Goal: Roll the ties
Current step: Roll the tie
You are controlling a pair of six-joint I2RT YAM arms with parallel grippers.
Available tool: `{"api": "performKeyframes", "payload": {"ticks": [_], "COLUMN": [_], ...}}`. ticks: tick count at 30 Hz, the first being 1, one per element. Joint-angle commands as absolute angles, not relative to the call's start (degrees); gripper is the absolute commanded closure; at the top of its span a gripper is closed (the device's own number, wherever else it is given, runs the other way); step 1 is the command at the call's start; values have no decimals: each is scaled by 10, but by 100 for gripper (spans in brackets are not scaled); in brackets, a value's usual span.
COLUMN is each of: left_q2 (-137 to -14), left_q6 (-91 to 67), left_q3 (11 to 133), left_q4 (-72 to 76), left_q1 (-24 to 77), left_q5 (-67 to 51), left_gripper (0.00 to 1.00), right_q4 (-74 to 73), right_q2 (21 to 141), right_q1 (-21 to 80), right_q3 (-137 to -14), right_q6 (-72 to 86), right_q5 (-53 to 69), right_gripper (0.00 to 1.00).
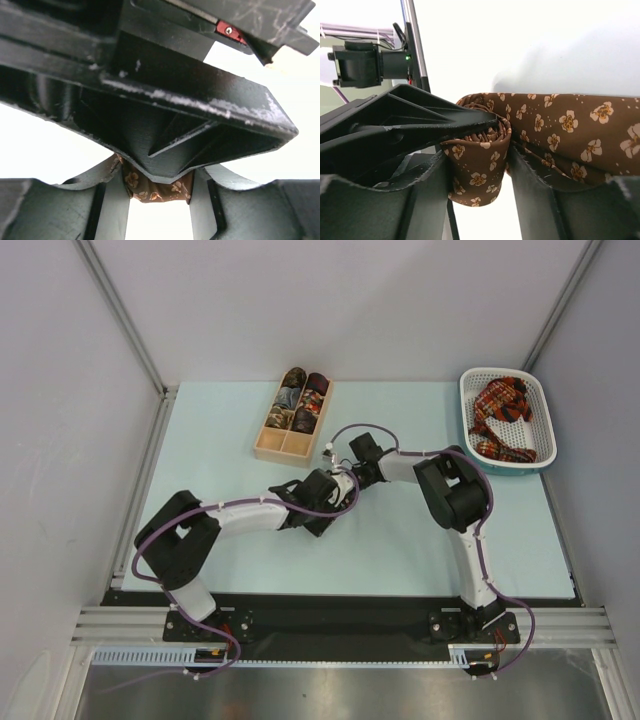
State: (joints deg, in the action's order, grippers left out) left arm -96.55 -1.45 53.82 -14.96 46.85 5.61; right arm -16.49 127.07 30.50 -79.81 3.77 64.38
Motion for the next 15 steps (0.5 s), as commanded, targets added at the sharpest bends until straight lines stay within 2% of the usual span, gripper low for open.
{"api": "performKeyframes", "payload": {"ticks": [1, 10, 12, 15], "left_q2": [-974, -995, -1001, -1005], "left_q6": [-13, -15, -15, -19], "left_q3": [556, 570, 576, 585], "left_q4": [-177, -189, -197, -208], "left_q1": [468, 468, 468, 468], "left_q5": [56, 48, 51, 57], "left_gripper": [56, 58, 58, 58], "right_q4": [-173, -170, -170, -179], "right_q2": [1250, 1200, 1194, 1194], "right_q1": [295, 279, 278, 278], "right_q3": [-806, -795, -794, -794], "right_q6": [47, 62, 67, 64], "right_q5": [593, 584, 583, 591], "right_gripper": [43, 39, 42, 53]}}
